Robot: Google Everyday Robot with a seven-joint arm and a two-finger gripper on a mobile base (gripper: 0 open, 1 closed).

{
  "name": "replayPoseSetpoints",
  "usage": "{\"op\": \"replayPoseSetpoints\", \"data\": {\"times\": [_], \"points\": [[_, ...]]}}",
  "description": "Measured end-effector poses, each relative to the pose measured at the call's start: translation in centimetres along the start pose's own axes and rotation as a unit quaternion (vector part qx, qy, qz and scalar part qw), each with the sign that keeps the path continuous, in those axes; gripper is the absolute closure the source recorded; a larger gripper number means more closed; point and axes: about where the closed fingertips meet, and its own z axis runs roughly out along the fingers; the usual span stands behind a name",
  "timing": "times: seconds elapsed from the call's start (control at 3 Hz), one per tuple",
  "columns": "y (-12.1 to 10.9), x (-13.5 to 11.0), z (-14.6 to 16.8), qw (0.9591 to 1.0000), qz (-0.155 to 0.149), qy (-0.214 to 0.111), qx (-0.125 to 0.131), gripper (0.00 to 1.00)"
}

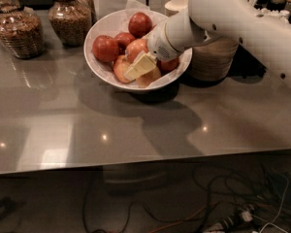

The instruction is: Pick apple from white bowl

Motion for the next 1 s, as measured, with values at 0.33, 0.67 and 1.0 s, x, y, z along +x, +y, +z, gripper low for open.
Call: {"op": "replayPoseSetpoints", "data": {"times": [0.33, 0.67, 1.0], "points": [[0.46, 0.69, 0.33, 0.9999, 0.005, 0.011, -0.007, 0.41], [0.38, 0.75, 0.29, 0.9999, 0.006, 0.012, -0.006, 0.63], [0.05, 0.36, -0.02, 0.9999, 0.006, 0.011, -0.003, 0.87]]}}
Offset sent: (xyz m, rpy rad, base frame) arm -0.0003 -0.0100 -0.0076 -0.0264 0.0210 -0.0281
